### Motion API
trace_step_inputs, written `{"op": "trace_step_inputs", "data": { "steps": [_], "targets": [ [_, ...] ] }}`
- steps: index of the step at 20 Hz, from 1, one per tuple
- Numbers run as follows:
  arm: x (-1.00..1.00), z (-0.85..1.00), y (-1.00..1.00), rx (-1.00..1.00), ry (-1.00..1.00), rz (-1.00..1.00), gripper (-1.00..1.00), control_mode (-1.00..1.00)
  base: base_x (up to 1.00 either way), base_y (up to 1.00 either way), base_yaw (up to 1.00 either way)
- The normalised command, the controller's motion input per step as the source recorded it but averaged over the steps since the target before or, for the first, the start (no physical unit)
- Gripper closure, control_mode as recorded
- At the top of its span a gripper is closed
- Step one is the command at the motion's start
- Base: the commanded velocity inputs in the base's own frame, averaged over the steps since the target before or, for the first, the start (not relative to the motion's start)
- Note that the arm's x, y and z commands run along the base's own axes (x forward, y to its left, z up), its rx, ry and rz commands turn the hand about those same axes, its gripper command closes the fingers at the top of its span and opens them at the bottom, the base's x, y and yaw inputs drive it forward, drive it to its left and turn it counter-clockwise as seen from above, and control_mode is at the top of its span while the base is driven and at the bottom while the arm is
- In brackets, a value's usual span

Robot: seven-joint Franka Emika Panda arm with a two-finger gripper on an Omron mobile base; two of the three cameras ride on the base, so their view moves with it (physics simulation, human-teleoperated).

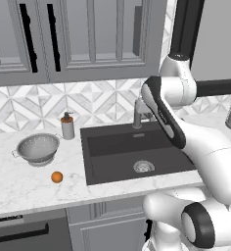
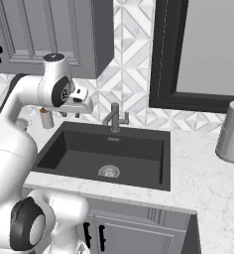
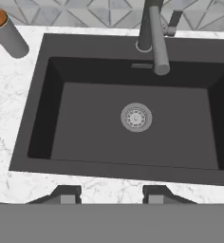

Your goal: Put the colander in the sink, put the tangerine in the colander, and turn on the sink faucet and pour water over the colander.

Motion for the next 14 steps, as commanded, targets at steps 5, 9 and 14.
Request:
{"op": "trace_step_inputs", "data": {
  "steps": [5,9,14],
  "targets": [
    [-0.15,0.0,0.23,0.0,-0.08,0.0,-1.0,-1.0,0.0,0.0,0.0],
    [-0.07,-0.04,0.84,0.0,-0.02,0.0,-1.0,-1.0,0.0,0.0,0.0],
    [0.0,-0.23,0.83,0.01,0.03,0.0,-1.0,-1.0,0.0,0.0,0.0]
  ]
}}
